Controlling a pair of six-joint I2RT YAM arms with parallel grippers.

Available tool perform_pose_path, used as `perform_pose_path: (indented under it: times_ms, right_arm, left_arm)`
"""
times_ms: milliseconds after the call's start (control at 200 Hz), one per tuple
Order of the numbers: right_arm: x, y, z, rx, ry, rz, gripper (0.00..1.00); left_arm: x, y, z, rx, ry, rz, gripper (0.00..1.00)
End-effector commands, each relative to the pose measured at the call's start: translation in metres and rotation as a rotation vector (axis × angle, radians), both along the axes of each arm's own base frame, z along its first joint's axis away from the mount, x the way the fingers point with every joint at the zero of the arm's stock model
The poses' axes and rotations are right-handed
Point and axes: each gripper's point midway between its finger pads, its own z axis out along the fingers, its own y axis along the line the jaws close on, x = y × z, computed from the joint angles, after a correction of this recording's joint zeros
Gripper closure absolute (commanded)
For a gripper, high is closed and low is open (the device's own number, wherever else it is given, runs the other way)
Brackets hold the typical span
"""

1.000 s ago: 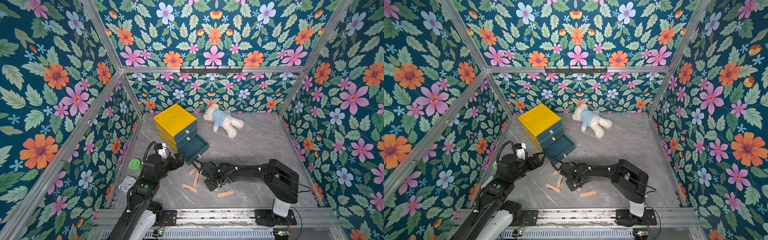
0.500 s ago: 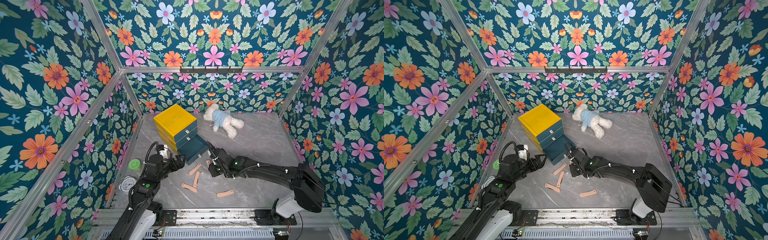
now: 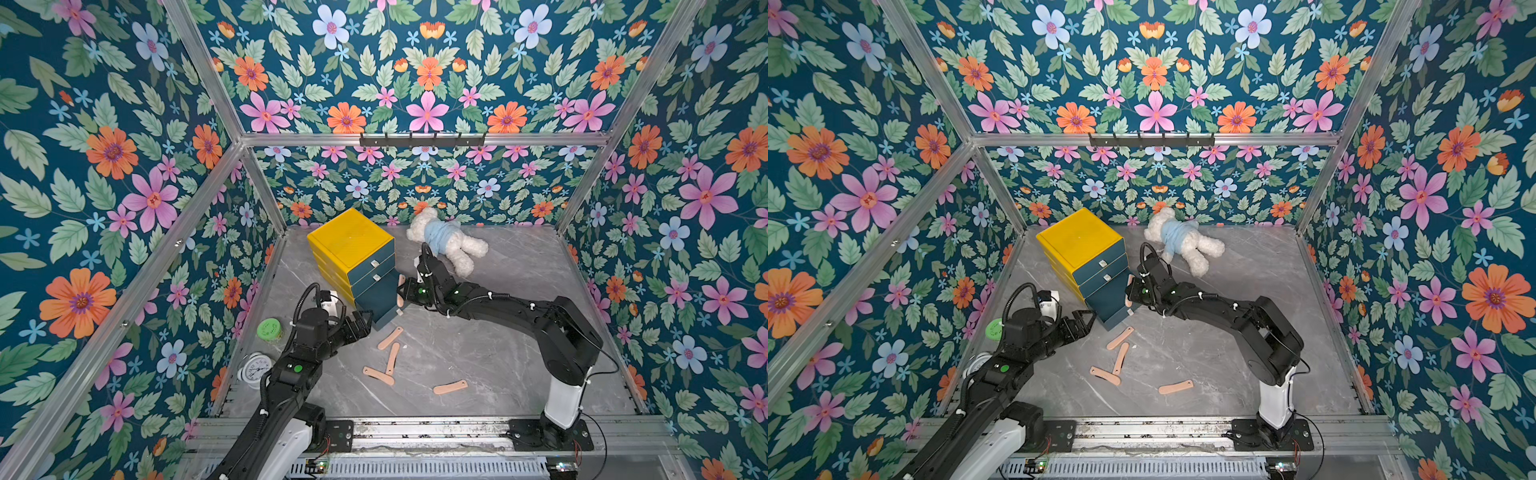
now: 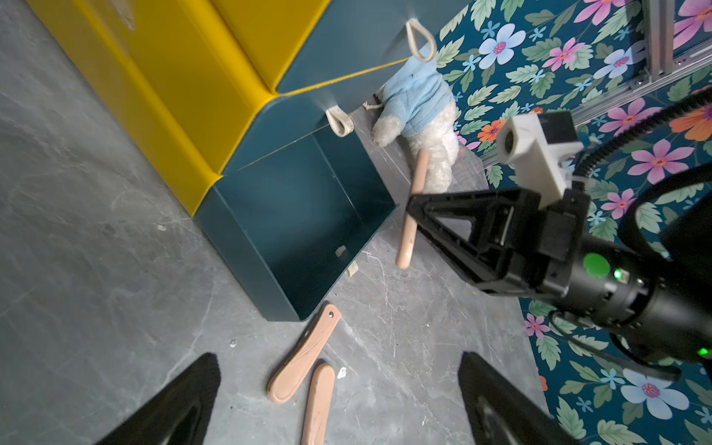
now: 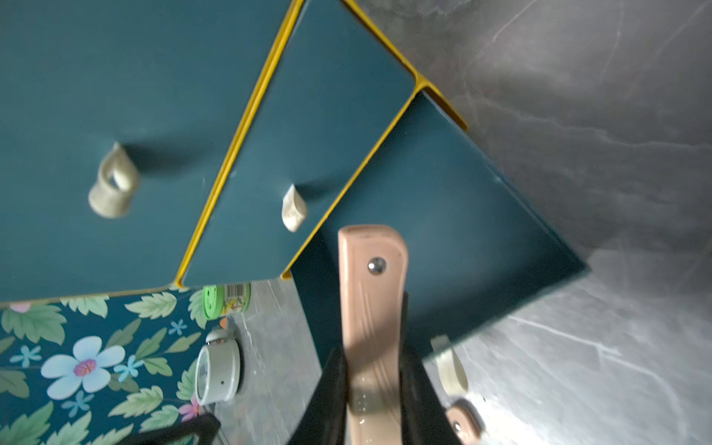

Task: Place the fruit knives into the drawer by color
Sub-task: Place the fruit knife in the drawer.

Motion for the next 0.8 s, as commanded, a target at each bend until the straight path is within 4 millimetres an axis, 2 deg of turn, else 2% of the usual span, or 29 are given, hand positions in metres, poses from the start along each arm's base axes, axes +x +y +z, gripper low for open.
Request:
perform_pose_path:
  times_ms: [0, 125, 265, 375, 585, 705, 795]
  right_arm:
    - [0.015, 0.008, 0.005, 0.091, 0.046, -0.061, 0.83]
    - [0.024, 0.003, -0.014, 0.096, 0.106, -0.115, 0.76]
    - [0.03, 0.01, -0.014, 0.114, 0.101, -0.091, 0.58]
    - [0.033, 0.012, -0.004, 0.112, 0.07, -0.072, 0.5]
    - [0.027, 0.008, 0.026, 0.127, 0.005, -0.045, 0.47]
    - [0.014, -0.006, 0.041, 0.135, -0.03, -0.043, 0.46]
    - [-0.001, -0.028, 0.046, 0.101, -0.063, -0.056, 0.46]
  left_arm:
    - [0.002, -0.004, 0.004, -0.032, -0.014, -0.007, 0.01]
    - [0.003, -0.006, 0.001, -0.036, -0.005, -0.015, 0.01]
    - [0.005, -0.008, 0.002, -0.036, -0.005, -0.029, 0.01]
    - [0.006, -0.01, 0.003, -0.035, -0.006, -0.035, 0.0]
    - [0.006, -0.011, 0.005, -0.039, -0.017, -0.045, 0.01]
    - [0.006, -0.015, 0.01, -0.031, -0.034, -0.073, 0.01]
    - [0.006, -0.017, 0.014, -0.005, -0.043, -0.094, 0.01]
